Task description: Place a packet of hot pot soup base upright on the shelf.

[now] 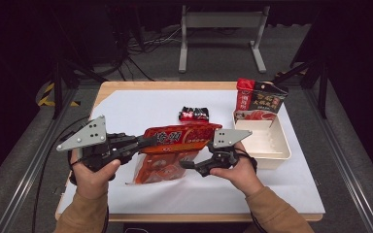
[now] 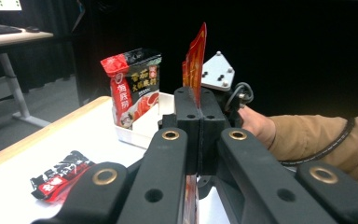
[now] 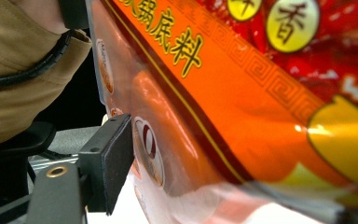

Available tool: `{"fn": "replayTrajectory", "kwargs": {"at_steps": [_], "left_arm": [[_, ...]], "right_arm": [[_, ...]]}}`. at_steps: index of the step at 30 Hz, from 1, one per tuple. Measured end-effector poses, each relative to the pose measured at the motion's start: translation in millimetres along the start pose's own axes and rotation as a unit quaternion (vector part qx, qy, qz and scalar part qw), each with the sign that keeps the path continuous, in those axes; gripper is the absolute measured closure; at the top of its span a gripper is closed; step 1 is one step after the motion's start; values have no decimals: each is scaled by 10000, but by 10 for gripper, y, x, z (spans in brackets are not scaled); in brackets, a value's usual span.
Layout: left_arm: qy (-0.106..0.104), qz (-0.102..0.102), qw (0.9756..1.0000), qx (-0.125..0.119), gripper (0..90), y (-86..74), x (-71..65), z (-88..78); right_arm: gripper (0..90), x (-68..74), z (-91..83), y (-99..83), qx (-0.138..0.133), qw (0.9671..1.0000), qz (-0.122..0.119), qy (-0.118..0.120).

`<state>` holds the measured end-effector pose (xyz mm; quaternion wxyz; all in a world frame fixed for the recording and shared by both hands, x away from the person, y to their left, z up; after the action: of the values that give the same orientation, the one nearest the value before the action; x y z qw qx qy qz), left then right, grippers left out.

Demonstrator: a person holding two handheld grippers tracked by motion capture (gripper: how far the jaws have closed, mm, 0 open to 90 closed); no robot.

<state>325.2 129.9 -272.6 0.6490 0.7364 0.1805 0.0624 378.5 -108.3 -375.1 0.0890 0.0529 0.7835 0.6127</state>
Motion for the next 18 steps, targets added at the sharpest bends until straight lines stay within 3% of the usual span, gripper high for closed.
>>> {"fn": "replayTrajectory", "kwargs": {"at_steps": [4, 7, 12, 14, 18], "left_arm": [[-15, 30, 10000, -18, 900, 6, -12, 0], [-59, 13, 10000, -13, 900, 7, -27, 0], [-99, 60, 9999, -23, 900, 21, -62, -1], [-111, 42, 9999, -42, 900, 21, -63, -1], [-104, 74, 9999, -30, 900, 21, -71, 5]], "right_arm": [[258, 11, 43, -35, 29, 9999, -35, 121], [256, 36, 64, -50, -71, 9995, 66, 309], [326, 73, 62, -33, -106, 9990, 44, 434], [378, 88, 55, -19, -70, 9988, 43, 476], [611, 135, 34, 3, 40, 9977, 49, 674]]}}
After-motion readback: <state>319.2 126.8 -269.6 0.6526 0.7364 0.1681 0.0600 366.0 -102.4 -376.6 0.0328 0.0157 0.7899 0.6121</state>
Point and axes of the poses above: each handheld gripper's, and its own axes: z roughly forward along the jaws, y roughly out of its top, x roughly to its left, the point moved 4 cm from there along z, roughly forward along the jaws, and after that the axes turned 6 degrees about -z, right-handed, at the moved point
